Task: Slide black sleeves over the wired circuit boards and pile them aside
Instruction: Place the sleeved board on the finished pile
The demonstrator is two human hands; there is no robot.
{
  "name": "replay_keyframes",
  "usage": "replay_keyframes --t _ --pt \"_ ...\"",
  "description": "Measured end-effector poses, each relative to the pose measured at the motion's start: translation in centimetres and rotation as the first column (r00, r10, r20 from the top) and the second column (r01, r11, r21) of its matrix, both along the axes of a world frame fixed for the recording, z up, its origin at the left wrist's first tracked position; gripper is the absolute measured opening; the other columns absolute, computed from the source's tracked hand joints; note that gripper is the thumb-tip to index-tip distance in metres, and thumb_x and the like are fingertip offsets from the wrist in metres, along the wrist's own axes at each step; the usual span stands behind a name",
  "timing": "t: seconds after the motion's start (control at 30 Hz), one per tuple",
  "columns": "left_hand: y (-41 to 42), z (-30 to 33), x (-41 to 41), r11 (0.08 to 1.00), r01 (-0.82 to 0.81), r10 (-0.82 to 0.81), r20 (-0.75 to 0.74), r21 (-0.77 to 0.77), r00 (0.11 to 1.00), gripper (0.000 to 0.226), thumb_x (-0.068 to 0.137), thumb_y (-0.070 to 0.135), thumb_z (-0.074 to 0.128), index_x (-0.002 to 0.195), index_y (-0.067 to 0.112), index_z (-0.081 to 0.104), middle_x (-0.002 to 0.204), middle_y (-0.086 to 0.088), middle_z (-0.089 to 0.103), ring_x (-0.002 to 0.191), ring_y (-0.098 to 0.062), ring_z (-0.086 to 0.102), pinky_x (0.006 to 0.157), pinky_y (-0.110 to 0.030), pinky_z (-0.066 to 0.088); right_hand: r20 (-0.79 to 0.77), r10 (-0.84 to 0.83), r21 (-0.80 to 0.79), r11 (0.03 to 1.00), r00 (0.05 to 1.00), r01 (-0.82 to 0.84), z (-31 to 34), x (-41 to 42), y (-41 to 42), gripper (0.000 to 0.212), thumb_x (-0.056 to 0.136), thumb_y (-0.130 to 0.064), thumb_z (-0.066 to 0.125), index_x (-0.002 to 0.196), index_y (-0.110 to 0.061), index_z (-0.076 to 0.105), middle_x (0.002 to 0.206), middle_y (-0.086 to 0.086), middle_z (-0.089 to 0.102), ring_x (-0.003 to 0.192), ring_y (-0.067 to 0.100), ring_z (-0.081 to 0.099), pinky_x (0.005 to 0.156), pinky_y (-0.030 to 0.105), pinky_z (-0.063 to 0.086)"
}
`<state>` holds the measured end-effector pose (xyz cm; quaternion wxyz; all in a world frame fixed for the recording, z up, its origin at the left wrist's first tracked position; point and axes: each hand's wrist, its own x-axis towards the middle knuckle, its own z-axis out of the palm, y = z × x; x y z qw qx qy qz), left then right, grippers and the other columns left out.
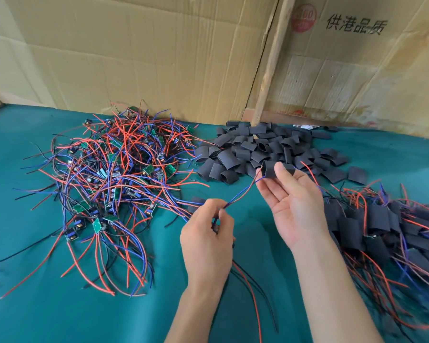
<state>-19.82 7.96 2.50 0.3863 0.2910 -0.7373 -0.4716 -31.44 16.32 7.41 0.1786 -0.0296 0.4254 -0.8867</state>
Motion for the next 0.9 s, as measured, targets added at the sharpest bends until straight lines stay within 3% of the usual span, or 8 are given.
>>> replay_keyframes --t 0.23,0.37,0.43,0.53,0.6,0.67,0.77,0.9 --pt "0.0 0.0 -0.1 0.999 0.010 -0.011 -0.022 -0.034 1.000 0.023 0.094 0.007 0.064 0.092 0.029 0.064 0.064 0.004 0.060 0.059 -0.026 0.064 0.062 -0.042 0.055 -0.059 0.181 0.218 0.962 0.982 -0.164 0.0 0.3 0.4 0.025 0.084 0.000 0.075 0.098 -0.009 0.057 0.089 0.017 0.073 0.082 0.034 0.075 0.071 0.034 0.061" --pt "0.0 0.2 0.1 1.000 0.011 -0.010 -0.053 0.018 0.999 0.017 0.095 0.007 0.066 0.092 0.023 0.070 0.071 0.011 0.070 0.057 -0.004 0.068 0.061 -0.018 0.052 -0.085 0.334 0.340 0.895 0.939 -0.288 -1.0 1.7 -1.3 0.023 0.080 0.000 0.078 0.096 -0.009 0.065 0.090 0.014 0.077 0.080 0.025 0.073 0.073 0.030 0.061" --pt "-0.1 0.2 0.2 0.996 0.009 -0.002 -0.073 0.091 0.997 0.015 0.095 0.009 0.067 0.091 0.024 0.067 0.076 0.015 0.071 0.063 0.000 0.071 0.062 -0.028 0.057 -0.096 0.357 0.354 0.885 0.929 -0.303 -1.3 2.1 -1.9 0.016 0.082 0.002 0.077 0.092 -0.007 0.067 0.089 0.013 0.076 0.081 0.024 0.070 0.075 0.030 0.060" --pt "0.0 0.3 0.3 0.984 0.042 -0.023 -0.110 0.172 0.994 0.021 0.095 0.011 0.068 0.096 0.030 0.057 0.082 0.016 0.074 0.073 -0.005 0.074 0.064 -0.045 0.060 -0.139 0.343 0.389 0.881 0.929 -0.267 -1.5 2.0 -1.9 0.013 0.084 0.004 0.075 0.093 -0.004 0.071 0.091 0.014 0.077 0.078 0.025 0.069 0.073 0.031 0.059" --pt "-0.2 0.3 0.3 0.977 0.057 -0.029 -0.136 0.206 0.990 0.023 0.090 0.016 0.070 0.096 0.031 0.055 0.086 0.015 0.075 0.080 -0.009 0.075 0.070 -0.046 0.060 -0.164 0.320 0.434 0.873 0.933 -0.224 -1.6 1.9 -1.8 0.016 0.082 0.005 0.076 0.096 -0.002 0.073 0.093 0.017 0.078 0.081 0.025 0.071 0.075 0.031 0.059" --pt "-0.3 0.4 0.3 0.967 0.078 -0.037 -0.171 0.241 0.985 0.022 0.081 0.021 0.071 0.096 0.030 0.057 0.091 0.014 0.074 0.086 -0.008 0.074 0.075 -0.036 0.060 -0.174 0.282 0.451 0.875 0.944 -0.178 -1.8 1.8 -1.7 0.016 0.082 0.005 0.077 0.095 -0.003 0.074 0.092 0.015 0.079 0.082 0.024 0.071 0.078 0.032 0.059" --pt "-0.3 0.3 0.2 0.948 0.146 -0.082 -0.223 0.285 0.971 0.025 0.078 0.017 0.068 0.098 0.027 0.059 0.096 0.013 0.073 0.092 -0.008 0.074 0.073 -0.020 0.056 -0.148 0.169 0.382 0.919 0.974 -0.102 -1.6 1.1 -1.3 0.015 0.083 0.006 0.075 0.092 -0.007 0.073 0.086 0.007 0.078 0.075 0.018 0.069 0.068 0.024 0.055" --pt "-0.8 0.0 0.2 0.947 0.152 -0.082 -0.245 0.284 0.966 0.020 0.086 -0.001 0.072 0.091 0.018 0.068 0.088 0.007 0.076 0.087 -0.010 0.075 0.076 -0.015 0.055 -0.085 0.095 0.274 0.959 0.992 -0.068 -1.5 0.6 -0.9 0.015 0.085 0.005 0.073 0.094 -0.007 0.071 0.082 0.003 0.076 0.071 0.014 0.068 0.063 0.020 0.054"
